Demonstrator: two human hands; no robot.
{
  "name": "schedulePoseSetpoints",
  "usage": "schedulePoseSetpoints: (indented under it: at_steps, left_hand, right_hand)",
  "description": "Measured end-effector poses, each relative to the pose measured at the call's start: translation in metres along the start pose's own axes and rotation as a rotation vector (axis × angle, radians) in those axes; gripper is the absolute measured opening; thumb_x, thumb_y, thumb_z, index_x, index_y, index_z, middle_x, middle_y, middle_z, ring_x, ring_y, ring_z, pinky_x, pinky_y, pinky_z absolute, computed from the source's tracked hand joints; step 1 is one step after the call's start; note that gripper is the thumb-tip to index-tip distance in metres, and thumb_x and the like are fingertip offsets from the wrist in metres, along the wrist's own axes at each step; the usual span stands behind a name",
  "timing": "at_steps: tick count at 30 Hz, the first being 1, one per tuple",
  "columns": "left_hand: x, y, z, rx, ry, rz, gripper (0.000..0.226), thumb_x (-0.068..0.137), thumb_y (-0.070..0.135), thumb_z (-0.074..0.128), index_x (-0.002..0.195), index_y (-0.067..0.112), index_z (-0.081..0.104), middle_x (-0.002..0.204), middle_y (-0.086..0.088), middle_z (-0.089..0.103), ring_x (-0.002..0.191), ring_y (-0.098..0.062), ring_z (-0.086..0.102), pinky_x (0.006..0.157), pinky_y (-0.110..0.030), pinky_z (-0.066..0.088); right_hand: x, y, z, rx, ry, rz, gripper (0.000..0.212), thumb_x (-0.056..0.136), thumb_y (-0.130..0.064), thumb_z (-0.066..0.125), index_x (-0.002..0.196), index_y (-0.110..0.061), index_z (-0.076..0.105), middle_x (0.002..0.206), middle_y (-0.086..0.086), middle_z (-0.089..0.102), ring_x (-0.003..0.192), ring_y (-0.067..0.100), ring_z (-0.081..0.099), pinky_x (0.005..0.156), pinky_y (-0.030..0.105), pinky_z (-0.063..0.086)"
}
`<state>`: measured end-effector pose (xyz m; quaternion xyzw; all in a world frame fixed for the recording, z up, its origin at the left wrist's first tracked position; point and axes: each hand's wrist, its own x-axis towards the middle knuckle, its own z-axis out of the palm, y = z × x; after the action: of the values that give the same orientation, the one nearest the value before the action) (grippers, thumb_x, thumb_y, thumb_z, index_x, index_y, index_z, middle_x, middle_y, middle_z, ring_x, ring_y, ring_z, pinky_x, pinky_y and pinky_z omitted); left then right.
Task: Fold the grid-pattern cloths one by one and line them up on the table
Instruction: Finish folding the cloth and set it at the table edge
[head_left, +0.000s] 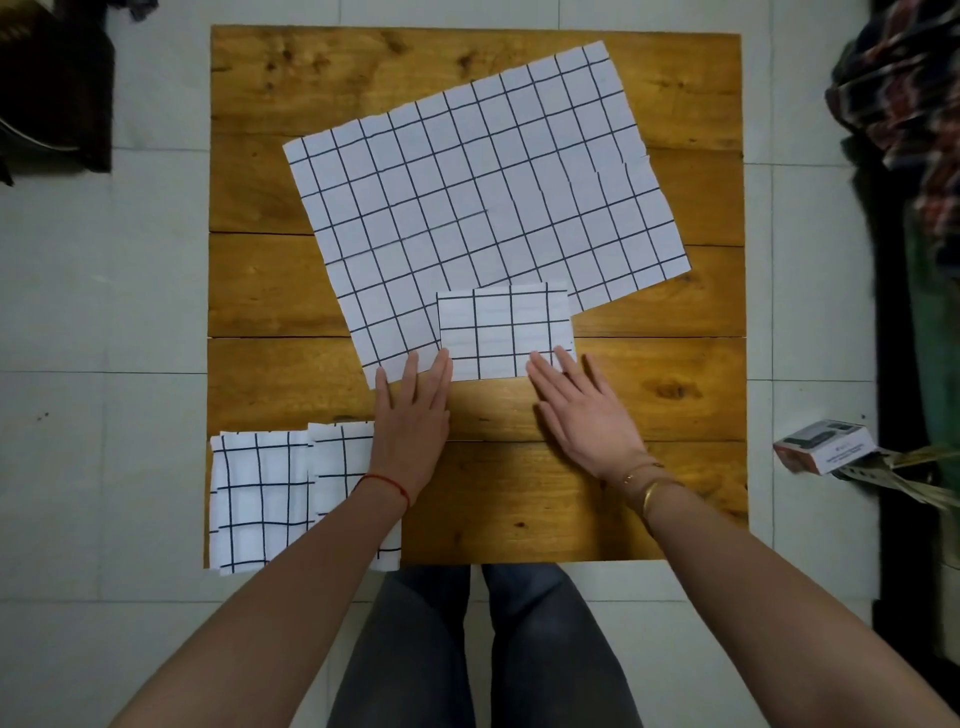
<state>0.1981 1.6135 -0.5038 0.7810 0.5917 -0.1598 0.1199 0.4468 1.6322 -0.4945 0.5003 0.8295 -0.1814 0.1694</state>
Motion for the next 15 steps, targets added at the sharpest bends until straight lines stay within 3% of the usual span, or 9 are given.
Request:
schedulePoseSetpoints:
  at_steps: [5,7,9,12,15]
  left_hand:
    - [-0.001,0.001,-0.004,0.003,-0.021,-0.004,0.062,0.101,0.036,0.030,0.155,0.013,0.009,0.163,-0.004,0.008,0.148,-0.033,0.013,0.113,-0.059,0.020]
    - [0.001,-0.001,-0.007,-0.023,-0.011,-0.001,0.060,0.101,0.035,0.034,0.154,0.013,0.017,0.161,-0.005,0.016,0.146,-0.032,0.019,0.113,-0.057,0.025]
    - [0.004,-0.001,-0.010,-0.095,0.048,0.002,0.055,0.099,0.030,0.042,0.150,0.012,0.030,0.156,-0.008,0.029,0.142,-0.030,0.030,0.110,-0.053,0.032]
    - [0.013,0.000,-0.017,-0.244,0.188,-0.075,0.039,0.092,0.020,0.053,0.129,0.010,0.051,0.130,-0.010,0.052,0.117,-0.026,0.050,0.094,-0.040,0.046]
    - [0.023,0.004,-0.023,-0.370,0.249,-0.269,0.021,0.086,0.026,0.063,0.099,0.011,0.058,0.097,-0.007,0.054,0.088,-0.023,0.051,0.072,-0.037,0.047]
  right_hand:
    - [-0.016,0.020,0.001,0.054,0.069,0.072,0.054,0.103,-0.039,0.016,0.152,-0.017,0.025,0.159,-0.002,0.022,0.150,0.021,0.008,0.121,0.046,0.005]
    - [-0.014,0.019,-0.005,0.113,0.172,0.081,0.051,0.103,-0.035,0.022,0.144,-0.014,0.043,0.151,0.001,0.041,0.145,0.024,0.026,0.120,0.040,0.010]
    - [-0.003,0.016,-0.017,0.187,0.333,0.107,0.040,0.101,-0.029,0.034,0.127,-0.012,0.060,0.132,0.004,0.059,0.127,0.024,0.046,0.110,0.035,0.025]
    - [0.031,0.015,-0.040,0.271,0.469,0.199,0.024,0.098,-0.019,0.045,0.112,-0.012,0.063,0.112,0.004,0.064,0.104,0.022,0.053,0.091,0.032,0.038]
    - [0.068,0.020,-0.061,0.304,0.482,0.264,0.022,0.095,-0.016,0.049,0.111,-0.009,0.063,0.109,0.007,0.061,0.101,0.025,0.052,0.087,0.034,0.041]
